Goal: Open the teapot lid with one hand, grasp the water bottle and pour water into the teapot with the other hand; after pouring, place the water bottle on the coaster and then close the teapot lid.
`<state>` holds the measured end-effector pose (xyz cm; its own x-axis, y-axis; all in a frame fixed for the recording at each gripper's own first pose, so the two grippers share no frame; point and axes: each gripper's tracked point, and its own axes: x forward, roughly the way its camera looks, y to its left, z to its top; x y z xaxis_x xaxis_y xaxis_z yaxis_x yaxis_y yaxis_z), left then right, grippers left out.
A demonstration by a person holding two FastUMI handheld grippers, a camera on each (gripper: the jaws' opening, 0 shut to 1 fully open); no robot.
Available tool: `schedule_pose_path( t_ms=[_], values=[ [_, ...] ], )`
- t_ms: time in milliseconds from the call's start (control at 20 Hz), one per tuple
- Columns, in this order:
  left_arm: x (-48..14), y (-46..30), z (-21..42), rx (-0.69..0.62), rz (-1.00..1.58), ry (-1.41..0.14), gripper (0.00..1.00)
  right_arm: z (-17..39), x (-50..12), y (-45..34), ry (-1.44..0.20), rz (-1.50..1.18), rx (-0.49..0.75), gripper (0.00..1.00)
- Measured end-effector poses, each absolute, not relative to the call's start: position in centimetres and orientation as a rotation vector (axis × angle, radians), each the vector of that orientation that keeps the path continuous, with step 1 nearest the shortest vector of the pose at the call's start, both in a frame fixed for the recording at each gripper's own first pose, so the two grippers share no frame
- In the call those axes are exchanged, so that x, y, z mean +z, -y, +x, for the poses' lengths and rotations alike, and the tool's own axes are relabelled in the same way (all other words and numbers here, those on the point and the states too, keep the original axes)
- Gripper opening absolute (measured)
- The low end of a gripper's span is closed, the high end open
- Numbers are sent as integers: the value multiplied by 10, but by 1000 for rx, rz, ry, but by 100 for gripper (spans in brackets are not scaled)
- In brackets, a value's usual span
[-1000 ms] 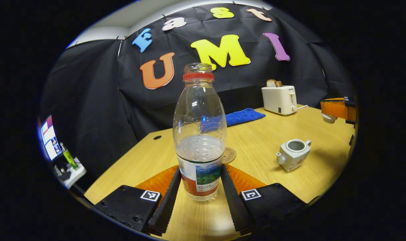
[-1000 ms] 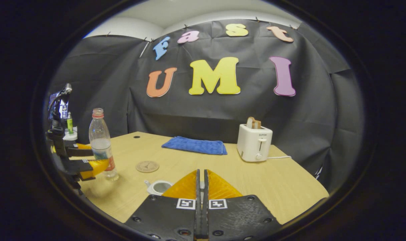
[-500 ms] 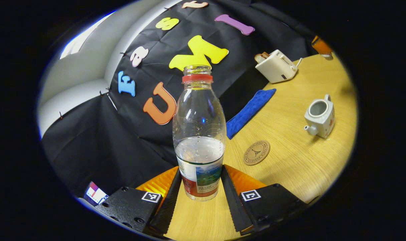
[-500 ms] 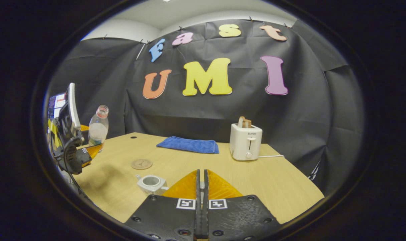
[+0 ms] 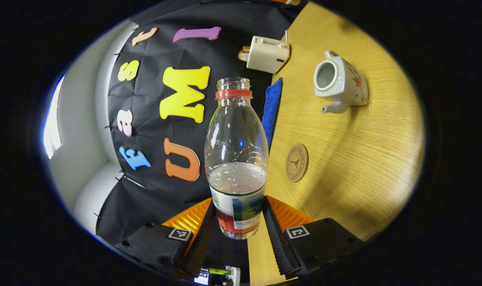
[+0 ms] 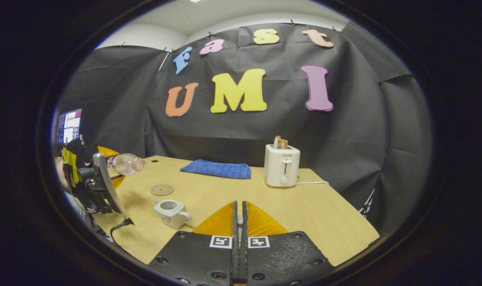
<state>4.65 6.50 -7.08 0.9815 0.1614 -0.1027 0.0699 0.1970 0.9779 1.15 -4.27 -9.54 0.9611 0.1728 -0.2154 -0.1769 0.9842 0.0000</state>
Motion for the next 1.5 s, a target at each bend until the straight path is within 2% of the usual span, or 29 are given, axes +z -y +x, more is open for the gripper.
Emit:
schedule_pose_path(
  t_ms=[100,150,250,1500],
  values=[
    [-71,-58,48,55,1415,-189,75,10,-96,48,-218,-16,171,0],
    [-68,-55,48,57,1446,-184,71,9,-97,49,-219,-17,169,0],
    [-70,-53,47,51,1494,-192,71,8,-97,52,-218,-17,167,0],
    [-72,-35,67,26,1791,-197,71,3,-106,72,-224,-2,151,0]
  ],
)
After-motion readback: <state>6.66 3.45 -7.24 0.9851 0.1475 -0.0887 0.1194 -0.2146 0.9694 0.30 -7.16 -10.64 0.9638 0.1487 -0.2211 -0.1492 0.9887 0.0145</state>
